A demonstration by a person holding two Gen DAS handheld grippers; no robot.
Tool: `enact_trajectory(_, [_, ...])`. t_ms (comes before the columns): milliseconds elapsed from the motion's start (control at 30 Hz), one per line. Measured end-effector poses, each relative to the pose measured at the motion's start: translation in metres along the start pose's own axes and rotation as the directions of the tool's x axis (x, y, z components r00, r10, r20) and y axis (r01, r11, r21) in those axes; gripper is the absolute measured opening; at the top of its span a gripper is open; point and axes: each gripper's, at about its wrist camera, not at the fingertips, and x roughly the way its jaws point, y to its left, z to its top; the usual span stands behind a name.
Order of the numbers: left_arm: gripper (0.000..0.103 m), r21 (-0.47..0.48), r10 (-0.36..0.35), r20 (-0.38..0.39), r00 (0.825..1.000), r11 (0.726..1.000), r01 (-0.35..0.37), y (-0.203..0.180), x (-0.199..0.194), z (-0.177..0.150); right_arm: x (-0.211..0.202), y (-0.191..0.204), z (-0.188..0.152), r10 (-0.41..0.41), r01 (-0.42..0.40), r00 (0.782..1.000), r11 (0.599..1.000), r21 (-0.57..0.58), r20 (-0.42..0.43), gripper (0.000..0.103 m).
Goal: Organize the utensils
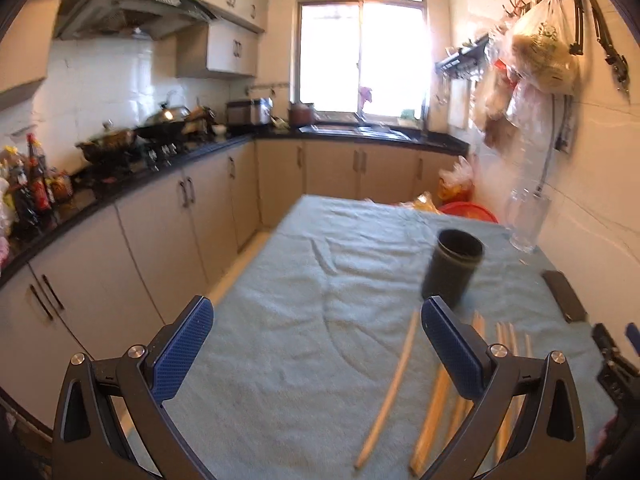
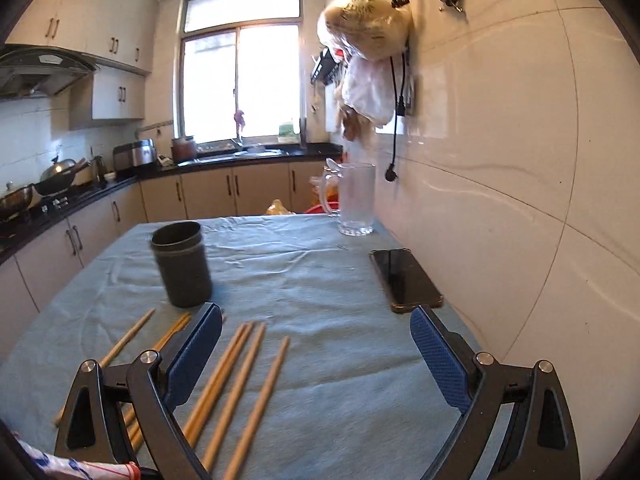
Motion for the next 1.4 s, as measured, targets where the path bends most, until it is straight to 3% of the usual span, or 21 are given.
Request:
enact_trajectory(333, [0.103,0.052,0.047,-0.010,0.999,0.998,-0.046,-0.002,-0.004,-0.015,-0.033,0.008,-0.006,0.010,-0.009,0.999,0.999,-0.032,0.044,0.098])
enact_trajectory(667, [0.103,0.084,0.038,-0.036,0.999,0.996,-0.035,-0.009,0.003,-0.026,-0.020,0.008,-0.017,0.020,-0.020,0.998,1.000,-0.009,-0.052,0.098])
enact_trajectory(1200, [0.103,0.149,0.035,-0.180,0.983,0.989,-0.008,-0.015,0.041,-0.040,0.009,0.014,-0.031,0.032,-0.034,0.984,0.999,-0.013,-0.174,0.098])
enact_trajectory(1400, [0.103,0.232,0.020,-0.199,0.980,0.972,0.027,-0.024,0.052,-0.033,0.019,0.010,-0.032,0.065,-0.069,0.973,0.998,-0.010,-0.222,0.098])
